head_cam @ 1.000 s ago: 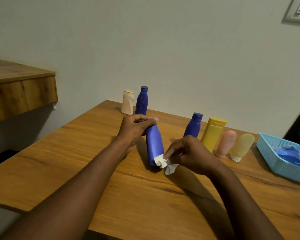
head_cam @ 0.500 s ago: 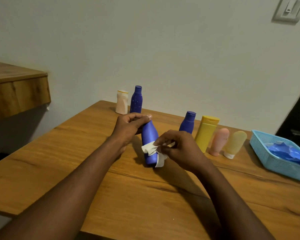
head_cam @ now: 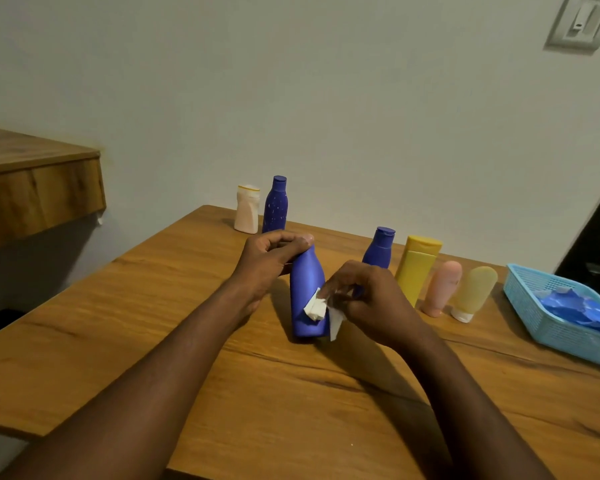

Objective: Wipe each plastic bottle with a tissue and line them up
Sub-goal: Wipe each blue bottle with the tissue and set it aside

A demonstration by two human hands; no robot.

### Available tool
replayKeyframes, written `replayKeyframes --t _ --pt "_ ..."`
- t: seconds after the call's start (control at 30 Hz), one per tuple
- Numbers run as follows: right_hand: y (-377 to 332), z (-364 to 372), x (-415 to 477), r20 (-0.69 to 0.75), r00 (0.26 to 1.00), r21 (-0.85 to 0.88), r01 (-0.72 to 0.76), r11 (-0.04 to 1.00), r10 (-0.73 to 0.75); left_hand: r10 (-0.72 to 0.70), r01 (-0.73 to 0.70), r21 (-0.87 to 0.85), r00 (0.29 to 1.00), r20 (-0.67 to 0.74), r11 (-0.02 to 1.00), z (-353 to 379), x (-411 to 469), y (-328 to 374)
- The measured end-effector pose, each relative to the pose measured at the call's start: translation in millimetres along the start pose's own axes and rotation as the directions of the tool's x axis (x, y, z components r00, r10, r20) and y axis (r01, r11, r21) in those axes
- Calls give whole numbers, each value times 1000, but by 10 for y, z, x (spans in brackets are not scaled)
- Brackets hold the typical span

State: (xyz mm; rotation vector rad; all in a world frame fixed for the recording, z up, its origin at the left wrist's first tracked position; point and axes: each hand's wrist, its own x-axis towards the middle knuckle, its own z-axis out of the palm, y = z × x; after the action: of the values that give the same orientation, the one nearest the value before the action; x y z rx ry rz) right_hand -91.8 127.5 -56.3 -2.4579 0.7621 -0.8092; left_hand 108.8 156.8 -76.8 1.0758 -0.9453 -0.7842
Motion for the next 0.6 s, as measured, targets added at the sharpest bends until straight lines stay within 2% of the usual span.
replayKeyframes --t 0.23,0.37,0.47,0.6 --pt "18 55 49 -285 954 -41 84 996 -92 48 -53 49 994 95 997 107 -77 2" --pt "-18 84 62 -325 942 -39 74 996 -83 62 -68 59 993 101 996 131 -82 0" --pt "-58 75 43 -194 979 -29 63 998 -68 57 -61 62 995 77 996 100 -79 -4" --pt "-131 35 5 136 989 0 64 998 -64 32 -32 36 999 -11 999 31 -28 -10"
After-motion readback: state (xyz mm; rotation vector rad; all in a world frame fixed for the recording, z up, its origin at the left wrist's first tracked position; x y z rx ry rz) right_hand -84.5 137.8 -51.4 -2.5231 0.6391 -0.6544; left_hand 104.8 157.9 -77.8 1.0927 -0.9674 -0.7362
